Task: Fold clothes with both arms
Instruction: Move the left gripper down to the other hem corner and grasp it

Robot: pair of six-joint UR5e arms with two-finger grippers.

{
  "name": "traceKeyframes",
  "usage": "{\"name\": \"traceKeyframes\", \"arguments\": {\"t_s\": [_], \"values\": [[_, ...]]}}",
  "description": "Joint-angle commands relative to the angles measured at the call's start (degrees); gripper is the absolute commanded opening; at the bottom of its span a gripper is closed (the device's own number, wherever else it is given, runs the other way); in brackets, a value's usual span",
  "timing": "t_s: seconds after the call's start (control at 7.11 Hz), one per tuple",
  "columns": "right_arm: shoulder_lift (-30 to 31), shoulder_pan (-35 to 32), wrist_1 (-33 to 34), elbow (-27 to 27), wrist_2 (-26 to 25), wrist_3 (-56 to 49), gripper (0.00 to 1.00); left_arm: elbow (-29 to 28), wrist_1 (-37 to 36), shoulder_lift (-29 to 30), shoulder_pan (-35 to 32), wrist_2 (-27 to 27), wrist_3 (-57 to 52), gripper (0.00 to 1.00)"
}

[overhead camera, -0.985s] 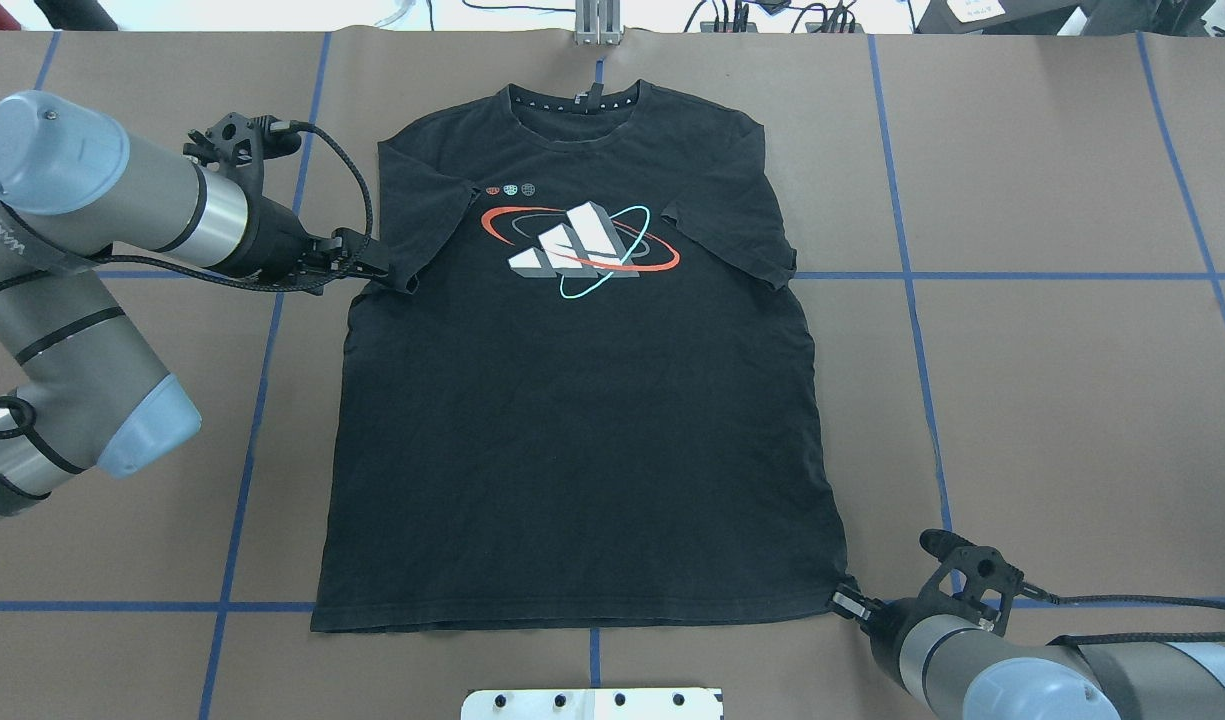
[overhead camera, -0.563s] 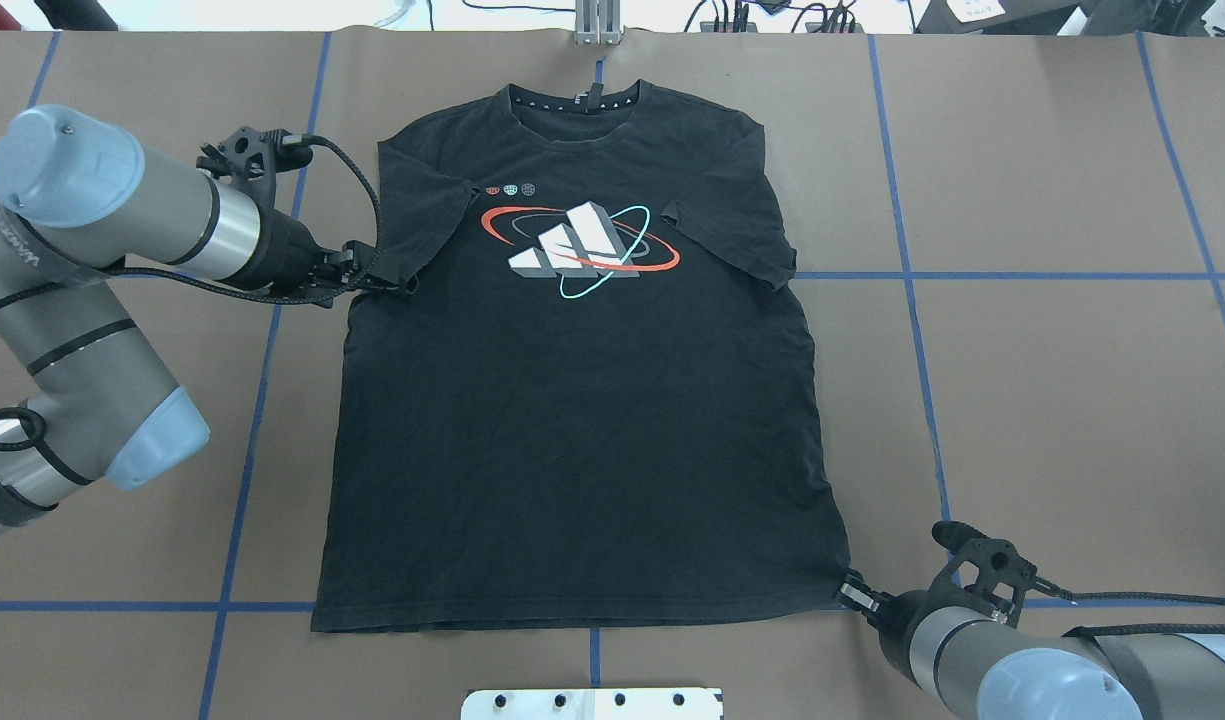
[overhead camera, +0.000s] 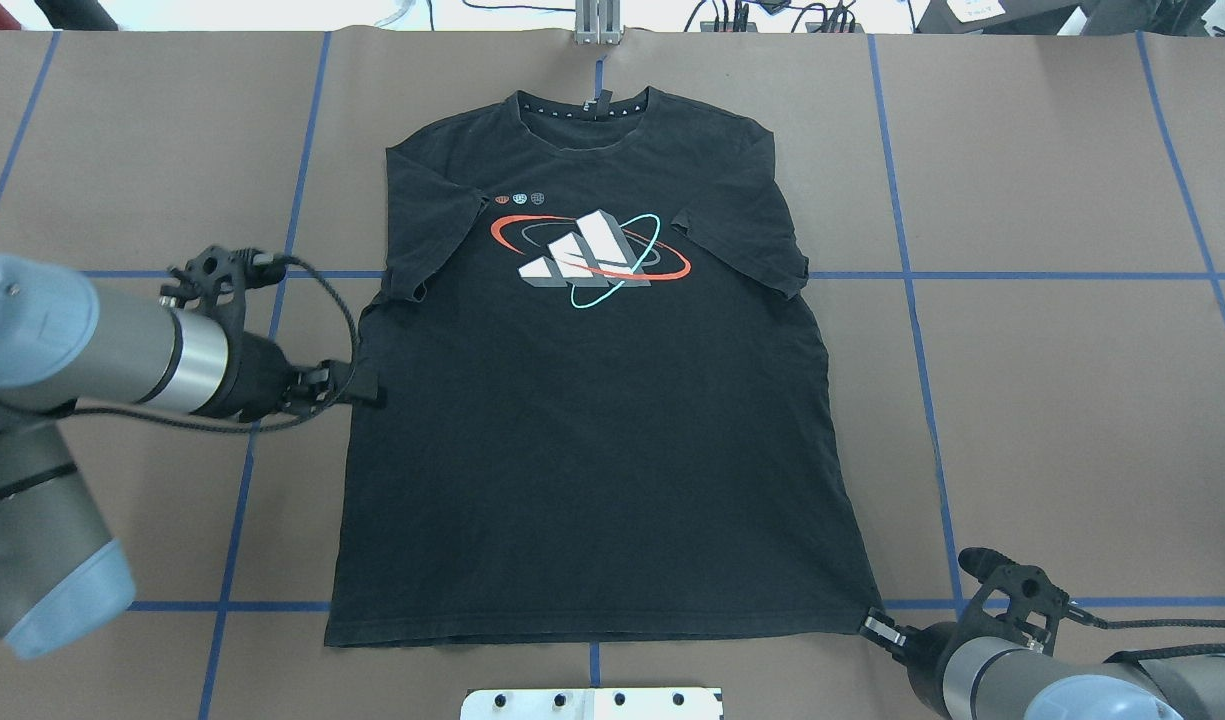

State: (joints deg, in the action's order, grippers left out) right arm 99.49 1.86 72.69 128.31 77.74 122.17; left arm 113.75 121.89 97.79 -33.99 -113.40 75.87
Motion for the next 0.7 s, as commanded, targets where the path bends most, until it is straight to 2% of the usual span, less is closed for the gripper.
{"name": "traceKeyframes", "arguments": {"t_s": [0.0,0.42,0.56], "values": [[0.35,1.13,0.0,0.89,0.4,0.96,0.0,3.06,-0.42,-2.95,10.28,9.71,14.48,0.99],[1.05,1.22,0.0,1.06,0.49,0.88,0.0,5.95,-5.94,-4.71,19.72,14.76,21.24,0.97],[0.97,1.22,0.0,1.41,0.66,0.79,0.0,6.57,-5.78,-6.62,20.45,15.05,21.33,0.95]]}}
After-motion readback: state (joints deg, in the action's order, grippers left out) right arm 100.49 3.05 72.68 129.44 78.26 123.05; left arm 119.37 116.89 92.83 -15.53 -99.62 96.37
